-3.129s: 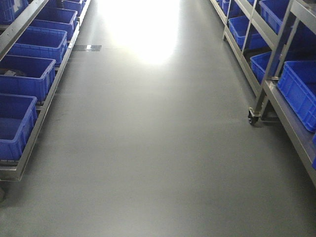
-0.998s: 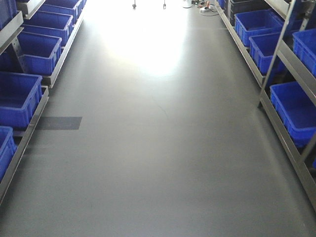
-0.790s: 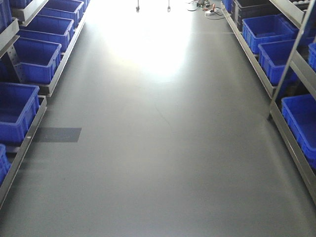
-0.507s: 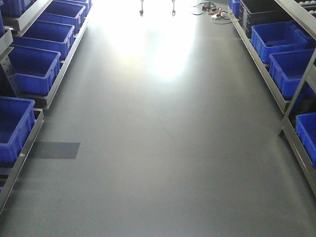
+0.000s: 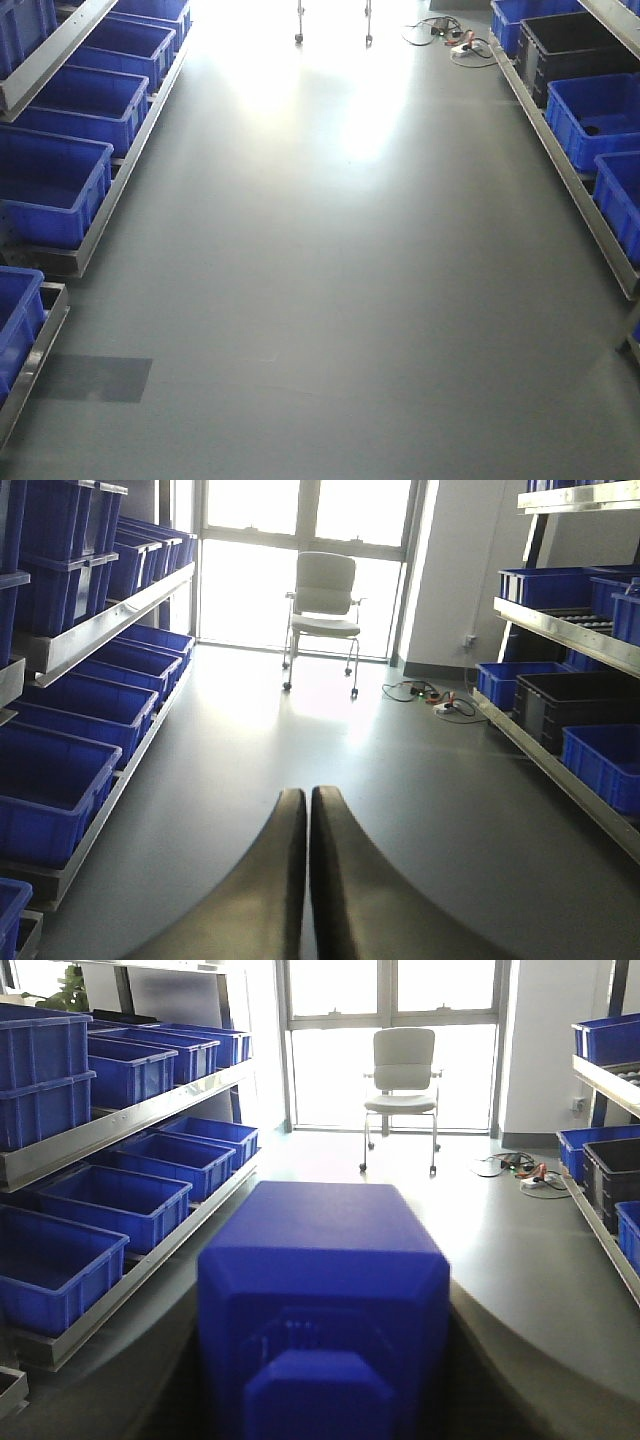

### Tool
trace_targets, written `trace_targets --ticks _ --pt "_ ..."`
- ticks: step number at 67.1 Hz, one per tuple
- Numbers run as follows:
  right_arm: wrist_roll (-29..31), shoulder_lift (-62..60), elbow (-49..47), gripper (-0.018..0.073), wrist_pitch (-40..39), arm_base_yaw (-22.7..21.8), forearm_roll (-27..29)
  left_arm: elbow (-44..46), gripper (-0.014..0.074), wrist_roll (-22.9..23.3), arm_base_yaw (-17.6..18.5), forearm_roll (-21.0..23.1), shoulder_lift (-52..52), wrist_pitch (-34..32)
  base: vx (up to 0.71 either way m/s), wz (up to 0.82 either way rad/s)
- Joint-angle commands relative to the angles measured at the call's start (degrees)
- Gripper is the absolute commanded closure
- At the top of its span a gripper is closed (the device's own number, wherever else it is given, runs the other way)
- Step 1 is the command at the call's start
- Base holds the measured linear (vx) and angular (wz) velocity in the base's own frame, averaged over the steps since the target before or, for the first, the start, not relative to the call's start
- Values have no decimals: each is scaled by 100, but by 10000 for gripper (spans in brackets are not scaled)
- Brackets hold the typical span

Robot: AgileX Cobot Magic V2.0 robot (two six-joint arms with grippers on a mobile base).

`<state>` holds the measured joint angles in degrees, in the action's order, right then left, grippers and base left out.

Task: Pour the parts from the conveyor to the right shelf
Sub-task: 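Drive down the aisle between shelves of blue bins, then turn and stop facing an empty blue bin on the shelf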

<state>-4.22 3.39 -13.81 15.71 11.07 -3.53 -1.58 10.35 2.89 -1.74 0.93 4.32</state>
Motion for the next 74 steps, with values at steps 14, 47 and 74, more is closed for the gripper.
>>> trace_targets --ticks 14,47,74 --pt "44 79 -160 564 -459 -17 -42 -128 603 25 16 49 41 -432 53 26" --pt "44 79 -160 564 -460 -17 -42 -128 603 25 16 49 41 -432 42 82" --pt "44 79 -160 564 -454 -17 -42 -128 603 25 16 49 41 -432 24 92"
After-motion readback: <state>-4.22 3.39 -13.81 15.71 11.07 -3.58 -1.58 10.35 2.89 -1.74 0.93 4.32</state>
